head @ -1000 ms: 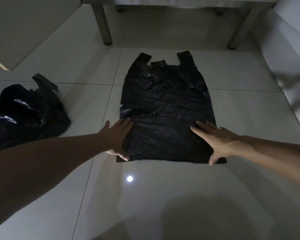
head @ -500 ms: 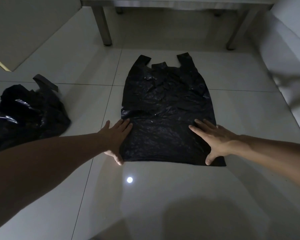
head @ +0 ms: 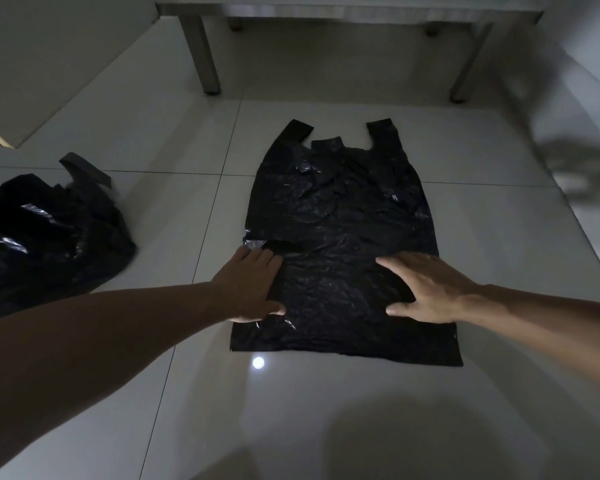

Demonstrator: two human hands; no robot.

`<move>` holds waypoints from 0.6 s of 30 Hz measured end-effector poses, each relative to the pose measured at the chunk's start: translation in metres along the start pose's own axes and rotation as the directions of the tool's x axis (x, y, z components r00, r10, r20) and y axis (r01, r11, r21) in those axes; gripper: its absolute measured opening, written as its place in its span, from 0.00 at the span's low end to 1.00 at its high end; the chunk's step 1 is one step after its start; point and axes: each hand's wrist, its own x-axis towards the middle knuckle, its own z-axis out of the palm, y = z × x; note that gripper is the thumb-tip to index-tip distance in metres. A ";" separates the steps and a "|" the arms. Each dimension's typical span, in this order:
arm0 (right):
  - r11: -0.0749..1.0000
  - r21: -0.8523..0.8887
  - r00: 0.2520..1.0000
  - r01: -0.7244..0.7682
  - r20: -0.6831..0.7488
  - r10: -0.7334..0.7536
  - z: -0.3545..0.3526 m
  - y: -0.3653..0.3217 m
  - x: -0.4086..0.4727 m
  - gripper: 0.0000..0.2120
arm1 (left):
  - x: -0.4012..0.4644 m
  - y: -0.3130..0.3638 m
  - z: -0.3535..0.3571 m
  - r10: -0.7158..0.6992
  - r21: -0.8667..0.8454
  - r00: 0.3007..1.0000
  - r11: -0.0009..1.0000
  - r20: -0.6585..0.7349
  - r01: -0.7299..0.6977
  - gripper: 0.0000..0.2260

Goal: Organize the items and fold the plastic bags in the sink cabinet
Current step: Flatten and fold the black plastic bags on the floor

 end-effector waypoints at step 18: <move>0.993 0.016 0.983 -0.116 0.142 0.113 -0.001 -0.002 0.011 0.50 | 0.007 0.003 0.003 -0.046 -0.190 0.993 0.979 0.108 0.066 0.46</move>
